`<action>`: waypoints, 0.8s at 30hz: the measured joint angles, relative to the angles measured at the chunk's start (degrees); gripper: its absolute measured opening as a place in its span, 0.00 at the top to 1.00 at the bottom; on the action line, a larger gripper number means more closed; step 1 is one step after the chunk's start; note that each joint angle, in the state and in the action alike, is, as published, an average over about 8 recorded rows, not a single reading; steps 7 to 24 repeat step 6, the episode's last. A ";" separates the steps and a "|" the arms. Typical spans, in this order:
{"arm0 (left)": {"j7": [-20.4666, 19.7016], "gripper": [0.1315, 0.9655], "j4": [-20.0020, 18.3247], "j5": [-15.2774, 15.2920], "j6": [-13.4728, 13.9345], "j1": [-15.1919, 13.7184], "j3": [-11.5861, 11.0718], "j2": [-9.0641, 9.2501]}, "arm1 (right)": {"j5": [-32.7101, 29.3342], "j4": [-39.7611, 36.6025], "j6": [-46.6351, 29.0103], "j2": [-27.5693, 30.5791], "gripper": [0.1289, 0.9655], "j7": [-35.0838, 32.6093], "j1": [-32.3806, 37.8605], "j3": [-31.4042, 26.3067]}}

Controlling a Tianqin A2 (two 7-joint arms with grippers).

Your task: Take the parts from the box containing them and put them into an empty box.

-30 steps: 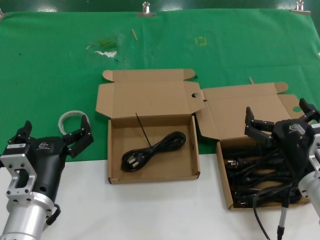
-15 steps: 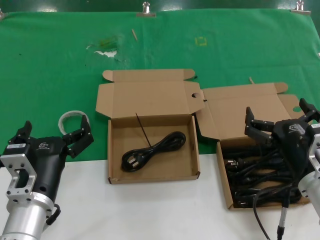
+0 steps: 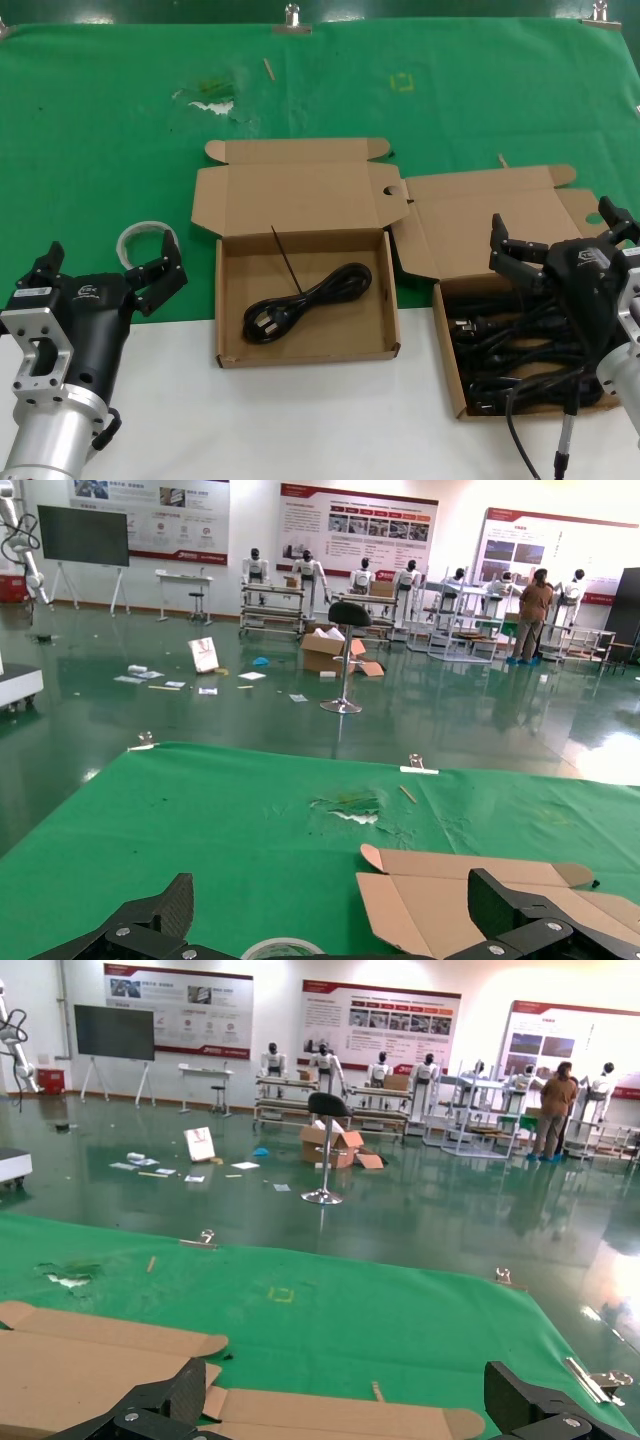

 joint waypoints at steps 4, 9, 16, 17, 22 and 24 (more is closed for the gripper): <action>0.00 0.00 0.00 0.00 0.00 0.00 0.00 0.00 | 0.00 0.00 0.00 0.00 0.00 0.00 0.00 0.00; 0.00 0.00 0.00 0.00 0.00 0.00 0.00 0.00 | 0.00 0.00 0.00 0.00 0.00 0.00 0.00 0.00; 0.00 0.00 0.00 0.00 0.00 0.00 0.00 0.00 | 0.00 0.00 0.00 0.00 0.00 0.00 0.00 0.00; 0.00 0.00 0.00 0.00 0.00 0.00 0.00 0.00 | 0.00 0.00 0.00 0.00 0.00 0.00 0.00 0.00; 0.00 0.00 0.00 0.00 0.00 0.00 0.00 0.00 | 0.00 0.00 0.00 0.00 0.00 0.00 0.00 0.00; 0.00 0.00 0.00 0.00 0.00 0.00 0.00 0.00 | 0.00 0.00 0.00 0.00 0.00 0.00 0.00 0.00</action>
